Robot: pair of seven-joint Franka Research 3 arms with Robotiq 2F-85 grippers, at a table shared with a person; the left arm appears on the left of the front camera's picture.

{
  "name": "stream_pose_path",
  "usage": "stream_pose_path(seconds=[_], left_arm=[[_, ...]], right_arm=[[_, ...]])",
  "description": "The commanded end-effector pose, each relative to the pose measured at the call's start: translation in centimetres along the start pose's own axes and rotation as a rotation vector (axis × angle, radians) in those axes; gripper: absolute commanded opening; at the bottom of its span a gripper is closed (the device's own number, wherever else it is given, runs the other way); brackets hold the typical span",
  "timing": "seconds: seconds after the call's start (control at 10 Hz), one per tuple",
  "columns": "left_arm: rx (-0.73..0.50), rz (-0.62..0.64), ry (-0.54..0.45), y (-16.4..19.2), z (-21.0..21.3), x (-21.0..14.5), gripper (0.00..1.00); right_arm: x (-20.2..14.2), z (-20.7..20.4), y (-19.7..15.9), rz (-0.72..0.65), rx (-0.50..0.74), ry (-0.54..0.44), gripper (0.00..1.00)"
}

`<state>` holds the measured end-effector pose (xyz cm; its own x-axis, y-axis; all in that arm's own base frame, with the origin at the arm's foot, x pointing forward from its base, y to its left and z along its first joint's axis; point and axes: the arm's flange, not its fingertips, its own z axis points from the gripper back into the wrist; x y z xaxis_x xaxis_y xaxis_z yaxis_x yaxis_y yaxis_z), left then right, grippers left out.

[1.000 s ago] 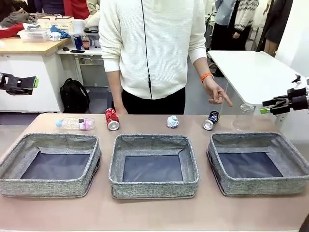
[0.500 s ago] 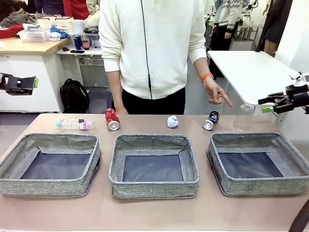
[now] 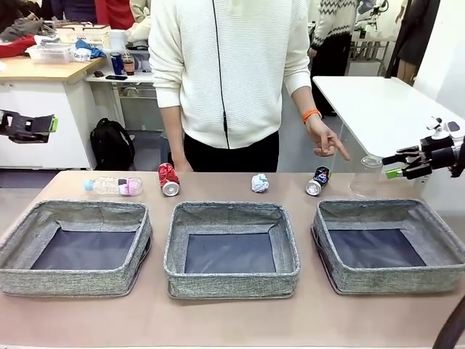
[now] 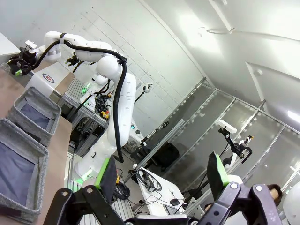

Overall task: Sort the waste into the appropriate baskets.
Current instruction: Pick up the waste item pointed out by the person.

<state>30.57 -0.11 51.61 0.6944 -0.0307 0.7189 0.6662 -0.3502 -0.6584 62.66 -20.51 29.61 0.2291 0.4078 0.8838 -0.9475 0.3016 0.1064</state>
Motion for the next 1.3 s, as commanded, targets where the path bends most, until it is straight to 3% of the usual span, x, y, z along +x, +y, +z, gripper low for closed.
stream_pose_path(seconds=[0.0,0.7,1.2], left_arm=[[-0.011,-0.025,0.014,-0.1,0.0,-0.3,1.0],[-0.011,-0.025,0.014,-0.1,0.0,-0.3,1.0],[-0.011,-0.025,0.014,-0.1,0.0,-0.3,1.0]], right_arm=[[-0.4,-1.5,0.1,0.015,-0.017,0.018,1.0],[-1.2,-5.8,0.6,0.0,0.032,-0.035,1.0],[-1.3,-8.3,0.3,-0.058,-0.008,-0.124,1.0]])
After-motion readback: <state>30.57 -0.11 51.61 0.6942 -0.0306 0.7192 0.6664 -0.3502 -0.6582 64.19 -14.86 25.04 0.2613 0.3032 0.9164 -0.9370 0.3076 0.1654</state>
